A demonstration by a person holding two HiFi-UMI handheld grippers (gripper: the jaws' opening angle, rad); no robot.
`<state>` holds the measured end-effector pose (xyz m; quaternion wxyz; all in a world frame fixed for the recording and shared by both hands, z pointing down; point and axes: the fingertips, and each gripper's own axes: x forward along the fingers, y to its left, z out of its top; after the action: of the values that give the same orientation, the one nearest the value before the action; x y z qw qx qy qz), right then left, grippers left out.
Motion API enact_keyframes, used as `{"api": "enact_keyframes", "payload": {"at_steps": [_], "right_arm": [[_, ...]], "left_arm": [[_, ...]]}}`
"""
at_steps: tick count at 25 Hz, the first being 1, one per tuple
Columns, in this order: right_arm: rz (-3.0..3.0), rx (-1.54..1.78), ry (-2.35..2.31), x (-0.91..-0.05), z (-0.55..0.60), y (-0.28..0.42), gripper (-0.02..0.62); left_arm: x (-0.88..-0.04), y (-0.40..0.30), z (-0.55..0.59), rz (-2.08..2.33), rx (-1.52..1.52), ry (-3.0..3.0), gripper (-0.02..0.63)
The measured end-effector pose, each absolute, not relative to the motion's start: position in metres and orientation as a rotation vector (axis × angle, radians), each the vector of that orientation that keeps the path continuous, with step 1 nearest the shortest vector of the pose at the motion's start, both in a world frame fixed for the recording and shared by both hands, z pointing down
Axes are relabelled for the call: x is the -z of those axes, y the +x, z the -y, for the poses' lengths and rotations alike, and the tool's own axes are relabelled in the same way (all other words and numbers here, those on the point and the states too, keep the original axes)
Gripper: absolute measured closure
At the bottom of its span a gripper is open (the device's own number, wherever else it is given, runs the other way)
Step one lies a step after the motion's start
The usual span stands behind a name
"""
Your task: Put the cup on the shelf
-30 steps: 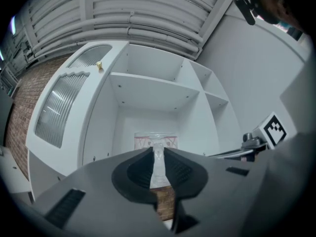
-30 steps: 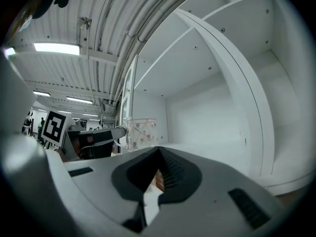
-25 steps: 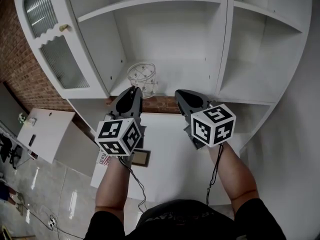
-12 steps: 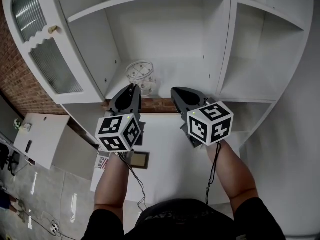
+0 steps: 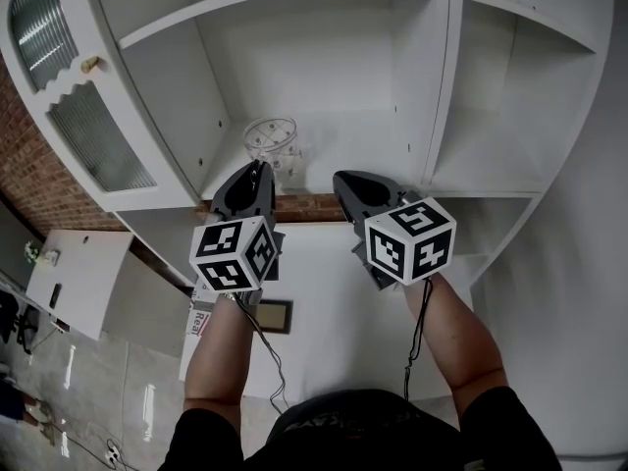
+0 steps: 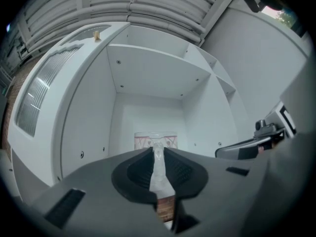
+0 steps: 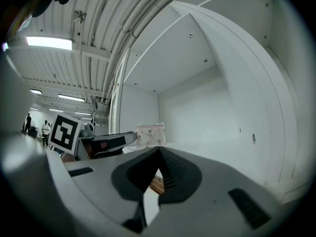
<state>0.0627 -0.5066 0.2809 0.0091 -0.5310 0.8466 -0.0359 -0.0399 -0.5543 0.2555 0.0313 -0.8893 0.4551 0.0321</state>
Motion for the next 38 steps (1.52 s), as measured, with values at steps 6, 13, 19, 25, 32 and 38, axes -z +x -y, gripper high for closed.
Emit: {"api": "enact_keyframes", "payload": {"at_steps": [6, 13, 19, 25, 32, 38], "right_arm": [[-2.638, 0.123, -1.666, -0.284, 0.51, 0.067, 0.595], [-2.645, 0.126, -1.671, -0.286, 0.515, 0.068, 0.595], [-2.65, 0.125, -1.661, -0.286, 0.516, 0.064, 0.595], [-2.646, 0.128, -1.659, -0.286, 0.515, 0.063, 0.595], [-2.64, 0.131, -1.661, -0.286, 0.507, 0.068, 0.595], [-2.642, 0.136, -1.637, -0.284, 0.495, 0.07, 0.595]], "left_arm": [[-0.256, -0.036, 0.565, -1.411, -0.08, -2.733, 0.566], [-0.256, -0.033, 0.573, -1.425, -0.088, -2.732, 0.566], [-0.256, -0.032, 0.576, -1.432, -0.067, -2.722, 0.563], [-0.256, -0.033, 0.576, -1.443, -0.075, -2.713, 0.56], [-0.255, -0.033, 0.574, -1.433, -0.111, -2.704, 0.524], [-0.253, -0.04, 0.565, -1.477, -0.12, -2.672, 0.488]]}}
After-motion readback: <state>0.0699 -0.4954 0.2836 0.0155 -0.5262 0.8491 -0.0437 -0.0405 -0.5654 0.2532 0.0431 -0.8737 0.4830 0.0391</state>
